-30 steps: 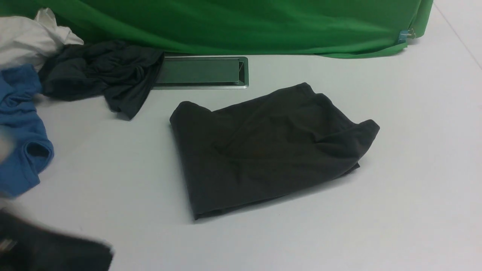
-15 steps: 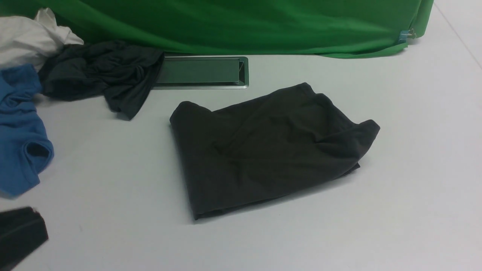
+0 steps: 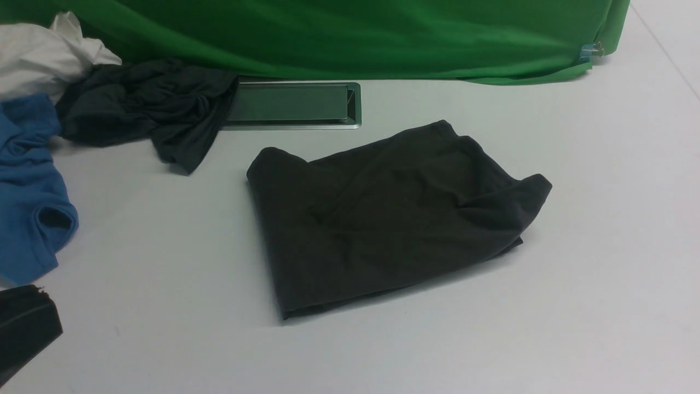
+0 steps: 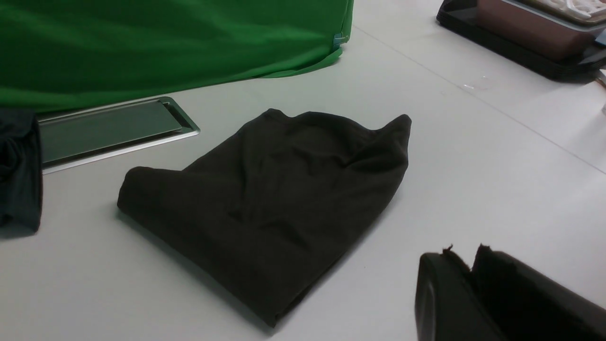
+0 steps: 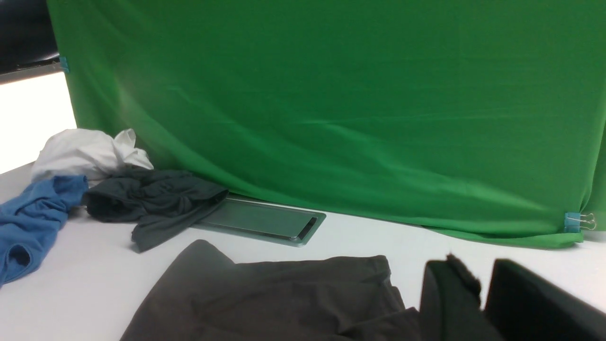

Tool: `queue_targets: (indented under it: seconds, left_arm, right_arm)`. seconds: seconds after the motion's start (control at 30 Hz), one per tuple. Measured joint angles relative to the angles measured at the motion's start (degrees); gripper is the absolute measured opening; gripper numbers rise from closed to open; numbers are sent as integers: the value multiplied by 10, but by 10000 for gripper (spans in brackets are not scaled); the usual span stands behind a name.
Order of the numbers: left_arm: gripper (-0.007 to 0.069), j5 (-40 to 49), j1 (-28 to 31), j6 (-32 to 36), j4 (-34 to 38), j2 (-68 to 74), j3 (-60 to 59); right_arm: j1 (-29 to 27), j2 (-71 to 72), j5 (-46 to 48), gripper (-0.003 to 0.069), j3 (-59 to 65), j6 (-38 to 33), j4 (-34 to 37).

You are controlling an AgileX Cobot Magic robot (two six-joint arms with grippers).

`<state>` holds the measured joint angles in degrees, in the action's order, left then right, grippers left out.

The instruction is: Fold a long-sleeved shirt on a white desktop.

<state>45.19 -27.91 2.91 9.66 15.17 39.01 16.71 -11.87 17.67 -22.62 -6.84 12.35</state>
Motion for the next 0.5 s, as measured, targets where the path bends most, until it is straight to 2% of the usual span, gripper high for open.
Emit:
queue_targets:
  seconds: [0.23,0.37,0.4,0.5]
  left_arm:
    - [111,-70,0,1,-21,1,-58]
    - [111,-244,0,-2,-104,1,-138]
    - [113,-321,3,-3,-126,2,-170]
    - [115,-452,22,-2,-127,2,-231]
  right_arm:
    - [0,0,0,174,0,0,0]
    - [0,0,0,182,0,0,0]
    - [0,0,0,183,0,0,0]
    - [0,0,0,188,0,0,0]
